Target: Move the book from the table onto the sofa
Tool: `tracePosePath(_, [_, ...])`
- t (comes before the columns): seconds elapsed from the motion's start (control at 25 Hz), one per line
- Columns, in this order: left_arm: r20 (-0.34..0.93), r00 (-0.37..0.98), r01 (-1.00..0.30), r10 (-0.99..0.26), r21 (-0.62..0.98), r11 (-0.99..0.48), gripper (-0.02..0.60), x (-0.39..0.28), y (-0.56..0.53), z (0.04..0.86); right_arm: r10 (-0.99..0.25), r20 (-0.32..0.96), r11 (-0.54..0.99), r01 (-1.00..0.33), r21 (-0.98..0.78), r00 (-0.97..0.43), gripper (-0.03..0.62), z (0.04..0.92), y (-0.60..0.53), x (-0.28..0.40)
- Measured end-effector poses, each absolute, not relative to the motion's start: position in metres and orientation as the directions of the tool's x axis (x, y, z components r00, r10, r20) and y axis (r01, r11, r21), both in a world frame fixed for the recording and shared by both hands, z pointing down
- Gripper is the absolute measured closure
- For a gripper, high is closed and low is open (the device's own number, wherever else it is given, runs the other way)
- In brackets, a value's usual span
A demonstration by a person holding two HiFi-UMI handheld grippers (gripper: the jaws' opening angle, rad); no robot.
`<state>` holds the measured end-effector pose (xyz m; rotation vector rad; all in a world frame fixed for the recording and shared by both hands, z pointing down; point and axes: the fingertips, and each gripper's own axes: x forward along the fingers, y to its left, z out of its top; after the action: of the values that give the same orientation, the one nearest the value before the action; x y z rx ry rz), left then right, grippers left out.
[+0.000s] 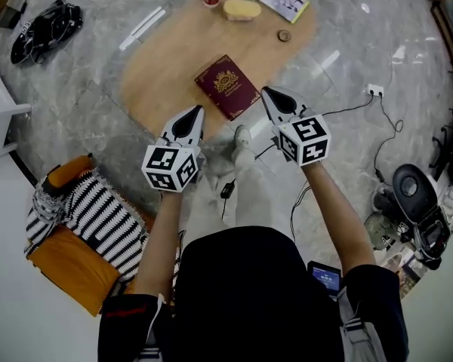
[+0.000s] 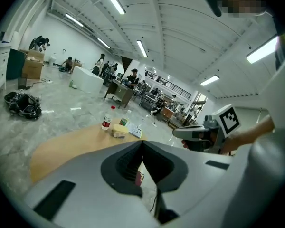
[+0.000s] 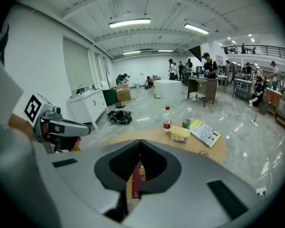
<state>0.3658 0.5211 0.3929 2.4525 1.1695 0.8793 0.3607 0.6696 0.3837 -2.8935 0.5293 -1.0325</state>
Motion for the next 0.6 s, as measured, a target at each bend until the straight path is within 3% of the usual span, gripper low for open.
tracePosePath(0.24, [0.411, 0.491, 0.488, 0.768, 0.601, -0.633, 0.568, 0.363, 0.537, 0.447, -0.359, 0.654, -0.926, -0.342, -0.16, 0.666, 0.582, 0.436, 0.687, 0.365])
tracePosePath(0.6, [0.478, 0.47, 0.392, 0.742, 0.641, -0.66, 0.567, 0.364, 0.553, 0.532, -0.412, 0.68, -0.901, -0.38, -0.207, 0.606, 0.582, 0.518, 0.701, 0.376])
